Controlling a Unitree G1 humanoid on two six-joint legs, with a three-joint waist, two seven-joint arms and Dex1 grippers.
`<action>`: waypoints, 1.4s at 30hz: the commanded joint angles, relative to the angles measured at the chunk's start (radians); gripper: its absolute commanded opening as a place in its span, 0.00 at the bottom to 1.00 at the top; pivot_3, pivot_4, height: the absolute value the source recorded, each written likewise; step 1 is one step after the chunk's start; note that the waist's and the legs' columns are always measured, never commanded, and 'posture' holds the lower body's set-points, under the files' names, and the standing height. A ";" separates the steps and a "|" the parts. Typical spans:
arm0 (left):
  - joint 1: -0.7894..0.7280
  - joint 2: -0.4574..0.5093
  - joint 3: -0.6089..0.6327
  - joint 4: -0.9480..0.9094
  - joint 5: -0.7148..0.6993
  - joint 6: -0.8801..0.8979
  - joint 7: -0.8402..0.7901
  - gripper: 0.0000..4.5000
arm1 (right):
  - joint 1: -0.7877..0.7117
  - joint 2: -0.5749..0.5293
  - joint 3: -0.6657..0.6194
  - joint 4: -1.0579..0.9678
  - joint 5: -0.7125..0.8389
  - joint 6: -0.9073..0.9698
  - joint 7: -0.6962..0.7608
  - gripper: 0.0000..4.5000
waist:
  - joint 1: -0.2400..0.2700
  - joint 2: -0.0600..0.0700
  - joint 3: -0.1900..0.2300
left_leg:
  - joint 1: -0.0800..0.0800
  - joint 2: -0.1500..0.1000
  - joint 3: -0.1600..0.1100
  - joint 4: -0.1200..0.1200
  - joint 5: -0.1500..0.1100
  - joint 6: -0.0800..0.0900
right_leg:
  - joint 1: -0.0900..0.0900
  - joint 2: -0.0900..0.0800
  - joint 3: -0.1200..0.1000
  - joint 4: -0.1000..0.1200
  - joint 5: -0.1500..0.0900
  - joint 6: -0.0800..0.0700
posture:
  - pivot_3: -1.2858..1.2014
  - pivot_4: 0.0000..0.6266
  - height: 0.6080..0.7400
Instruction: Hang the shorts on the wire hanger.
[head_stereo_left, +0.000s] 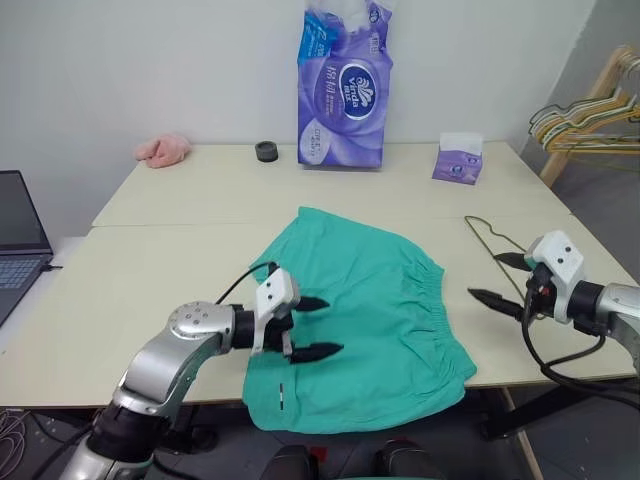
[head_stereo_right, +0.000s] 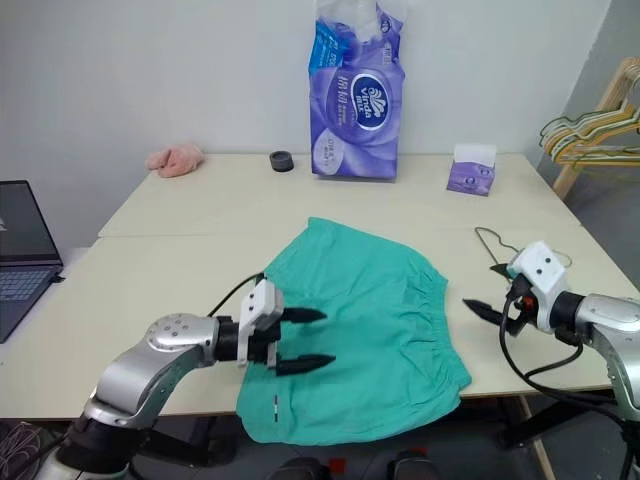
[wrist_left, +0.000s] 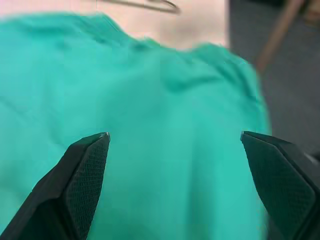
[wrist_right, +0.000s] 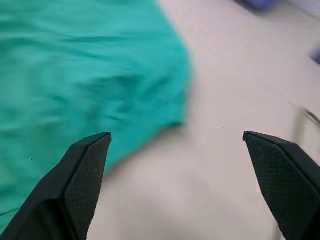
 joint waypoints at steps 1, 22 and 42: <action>-0.076 -0.055 -0.023 0.022 0.066 -0.079 0.071 0.99 | -0.104 0.048 -0.046 0.147 -0.082 0.036 -0.214 1.00 | -0.001 0.000 0.000 | 0.000 0.000 0.000 0.000 0.000 0.000 | 0.000 0.000 0.000 0.000 0.000 0.000 | 0.49 0.05 1.00; -0.120 -0.084 -0.100 0.014 0.092 -0.126 0.019 0.99 | -0.325 0.046 0.049 0.790 -0.141 0.103 -0.214 1.00 | -0.023 0.004 -0.006 | 0.000 -0.003 0.002 0.000 0.000 0.001 | 0.001 0.001 0.004 0.000 0.001 0.003 | 0.49 0.03 1.00; -0.094 -0.086 -0.100 -0.007 0.086 -0.119 0.029 0.99 | -0.172 0.059 -0.128 0.508 -0.035 0.101 -0.222 1.00 | -0.023 0.003 -0.009 | 0.000 -0.003 0.001 0.000 -0.001 0.001 | 0.001 0.001 0.005 0.000 0.001 0.003 | 0.49 0.05 1.00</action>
